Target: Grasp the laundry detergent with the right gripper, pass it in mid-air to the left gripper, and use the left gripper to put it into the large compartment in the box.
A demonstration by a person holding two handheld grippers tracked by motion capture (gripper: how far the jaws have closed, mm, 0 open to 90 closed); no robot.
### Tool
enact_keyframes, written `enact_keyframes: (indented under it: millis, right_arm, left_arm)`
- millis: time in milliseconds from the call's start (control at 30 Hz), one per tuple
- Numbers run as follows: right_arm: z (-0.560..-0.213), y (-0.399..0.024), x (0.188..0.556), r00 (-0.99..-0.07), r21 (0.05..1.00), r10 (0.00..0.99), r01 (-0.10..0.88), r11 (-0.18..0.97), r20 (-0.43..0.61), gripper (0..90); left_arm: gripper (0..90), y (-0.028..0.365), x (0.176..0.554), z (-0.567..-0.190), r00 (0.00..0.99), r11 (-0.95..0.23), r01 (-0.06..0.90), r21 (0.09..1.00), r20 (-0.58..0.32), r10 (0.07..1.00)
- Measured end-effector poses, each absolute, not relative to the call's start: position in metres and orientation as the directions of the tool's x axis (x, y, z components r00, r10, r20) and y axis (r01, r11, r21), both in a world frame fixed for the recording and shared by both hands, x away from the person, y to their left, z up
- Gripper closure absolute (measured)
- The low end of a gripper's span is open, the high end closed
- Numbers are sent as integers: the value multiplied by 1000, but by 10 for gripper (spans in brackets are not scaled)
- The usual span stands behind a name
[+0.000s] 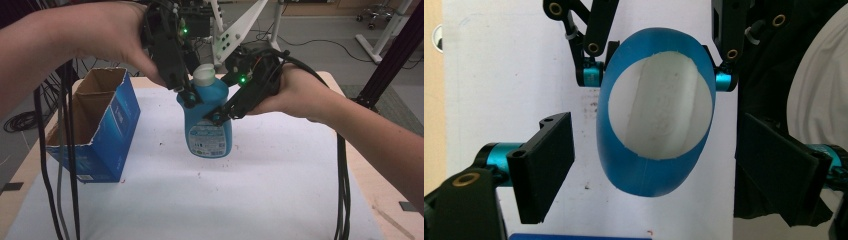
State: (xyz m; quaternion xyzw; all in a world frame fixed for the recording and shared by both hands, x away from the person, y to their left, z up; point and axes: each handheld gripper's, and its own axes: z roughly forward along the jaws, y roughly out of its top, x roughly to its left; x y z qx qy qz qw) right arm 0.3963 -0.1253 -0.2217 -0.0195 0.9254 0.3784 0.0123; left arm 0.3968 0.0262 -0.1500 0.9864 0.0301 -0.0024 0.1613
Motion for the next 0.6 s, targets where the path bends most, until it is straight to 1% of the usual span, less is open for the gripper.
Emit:
enact_keyframes:
  millis: [333, 467, 500, 567, 600]
  right_arm:
    - [-221, -126, 397, -999, 707, -36, -50, 705, -35, 463]
    - [-221, -126, 397, -999, 706, -36, -50, 707, -34, 463]
    - [-221, -127, 397, -999, 706, -34, -47, 706, -32, 463]
    - [-221, -127, 396, -999, 706, -30, -40, 707, -26, 463]
    - [-220, -127, 397, -999, 706, -34, -44, 706, -29, 462]
  left_arm:
    - [162, 26, 399, -152, 998, -937, 63, 344, -28, 56]
    - [178, 26, 399, -155, 998, -935, 65, 349, -39, 55]
    - [200, 26, 399, -156, 997, -933, 69, 353, -41, 58]
    - [200, 26, 399, -157, 997, -935, 70, 349, -41, 60]
    - [200, 25, 400, -157, 998, -938, 56, 341, -33, 48]
